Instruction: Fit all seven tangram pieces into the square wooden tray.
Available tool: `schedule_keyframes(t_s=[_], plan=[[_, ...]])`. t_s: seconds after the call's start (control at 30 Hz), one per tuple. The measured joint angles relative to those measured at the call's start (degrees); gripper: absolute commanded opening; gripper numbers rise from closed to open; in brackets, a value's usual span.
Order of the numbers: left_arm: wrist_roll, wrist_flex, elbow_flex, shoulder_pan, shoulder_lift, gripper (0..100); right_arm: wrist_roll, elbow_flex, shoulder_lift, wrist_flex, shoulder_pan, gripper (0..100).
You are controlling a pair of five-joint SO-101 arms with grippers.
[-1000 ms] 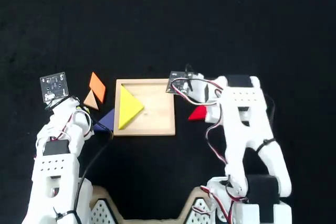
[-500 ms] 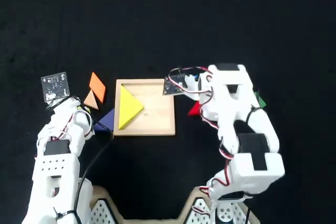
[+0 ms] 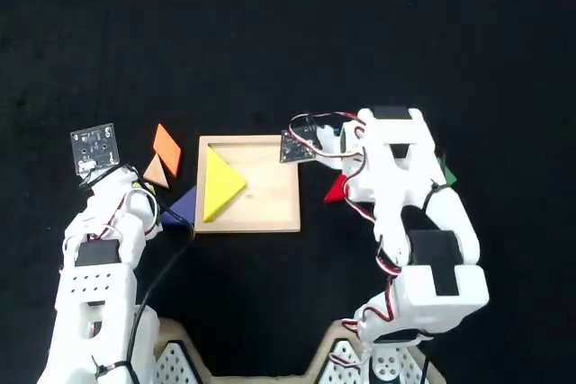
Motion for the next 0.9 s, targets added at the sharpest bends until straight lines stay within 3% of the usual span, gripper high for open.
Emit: schedule_keyframes(t_s=[0.23,0.47,0.73,0.9], plan=[[0.0,0.0,0.0,0.0,0.0,3,0.1,-2.7,4.7,-0.4,0.0,36.8],[0.0,0.0,0.0,0.0,0.0,3,4.8,-3.0,5.6,-0.2,0.0,36.3],[0.0,0.0,0.0,0.0,0.0,3,5.5,-3.2,5.6,-0.5,0.6,19.8],[0.0,0.0,0.0,0.0,0.0,3,5.5,-3.4,5.6,-0.6,0.6,18.5]])
